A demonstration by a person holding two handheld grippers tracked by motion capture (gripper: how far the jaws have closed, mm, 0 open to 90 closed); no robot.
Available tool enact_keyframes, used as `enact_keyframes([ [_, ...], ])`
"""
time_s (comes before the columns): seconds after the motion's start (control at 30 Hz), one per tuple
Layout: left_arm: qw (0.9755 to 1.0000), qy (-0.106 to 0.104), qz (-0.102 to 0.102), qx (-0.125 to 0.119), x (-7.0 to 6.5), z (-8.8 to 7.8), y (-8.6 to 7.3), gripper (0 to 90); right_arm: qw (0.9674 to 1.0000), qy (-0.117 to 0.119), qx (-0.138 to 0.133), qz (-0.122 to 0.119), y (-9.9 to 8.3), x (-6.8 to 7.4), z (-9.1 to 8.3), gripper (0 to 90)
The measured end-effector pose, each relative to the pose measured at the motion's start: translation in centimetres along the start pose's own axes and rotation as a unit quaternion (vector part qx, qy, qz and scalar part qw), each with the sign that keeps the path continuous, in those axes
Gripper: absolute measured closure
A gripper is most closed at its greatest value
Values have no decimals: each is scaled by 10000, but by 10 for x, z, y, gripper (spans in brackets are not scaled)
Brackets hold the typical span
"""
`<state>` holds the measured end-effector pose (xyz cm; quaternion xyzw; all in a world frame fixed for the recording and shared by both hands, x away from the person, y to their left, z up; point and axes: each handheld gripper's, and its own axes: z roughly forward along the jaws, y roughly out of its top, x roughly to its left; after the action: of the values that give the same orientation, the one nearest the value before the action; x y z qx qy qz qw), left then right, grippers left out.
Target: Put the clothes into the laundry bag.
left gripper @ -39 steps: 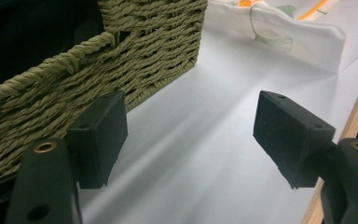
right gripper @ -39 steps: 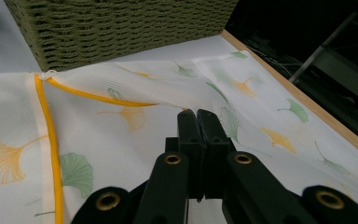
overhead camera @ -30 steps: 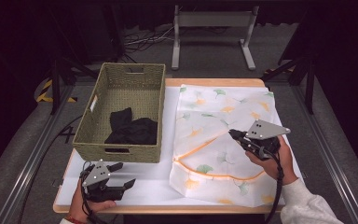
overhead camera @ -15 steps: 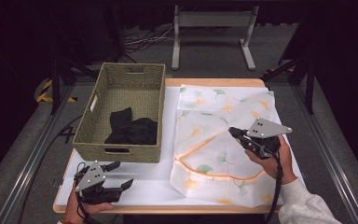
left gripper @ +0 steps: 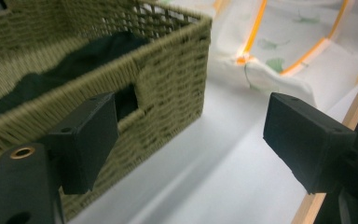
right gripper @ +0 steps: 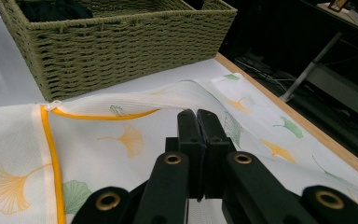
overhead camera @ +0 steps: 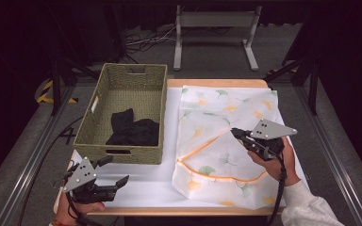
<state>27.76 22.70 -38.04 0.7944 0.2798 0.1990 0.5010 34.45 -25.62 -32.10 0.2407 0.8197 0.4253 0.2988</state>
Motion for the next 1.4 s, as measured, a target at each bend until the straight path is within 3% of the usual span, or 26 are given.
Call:
enact_keyframes([
  [0.4, 9998, 55, 147, 112, 32, 8, 41, 108, 10000, 23, -53, 45, 0, -2, 0, 899],
  [0.8, 9979, 66, 257, 591, 64, 34, 72, 76, 9999, 96, -34, 84, -1, -4, 0, 899],
  [0.93, 9961, 92, 399, 781, 69, 45, 79, 75, 9999, 116, -27, 105, -2, -4, 0, 899],
  [1.0, 9950, 17, 497, 871, 73, 51, 82, 128, 9999, 109, -29, 101, -2, -4, 0, 899],
  [1.2, 9936, 16, 480, 1025, 84, 66, 87, 112, 9999, 122, -14, 100, -3, -4, 0, 899],
  [1.3, 9918, -23, 485, 1180, 90, 76, 90, 102, 9999, 128, 1, 98, -3, -4, 1, 899],
  [1.4, 9885, -67, 590, 1388, 94, 85, 95, 99, 9999, 143, 10, 97, -4, -4, 1, 899],
])
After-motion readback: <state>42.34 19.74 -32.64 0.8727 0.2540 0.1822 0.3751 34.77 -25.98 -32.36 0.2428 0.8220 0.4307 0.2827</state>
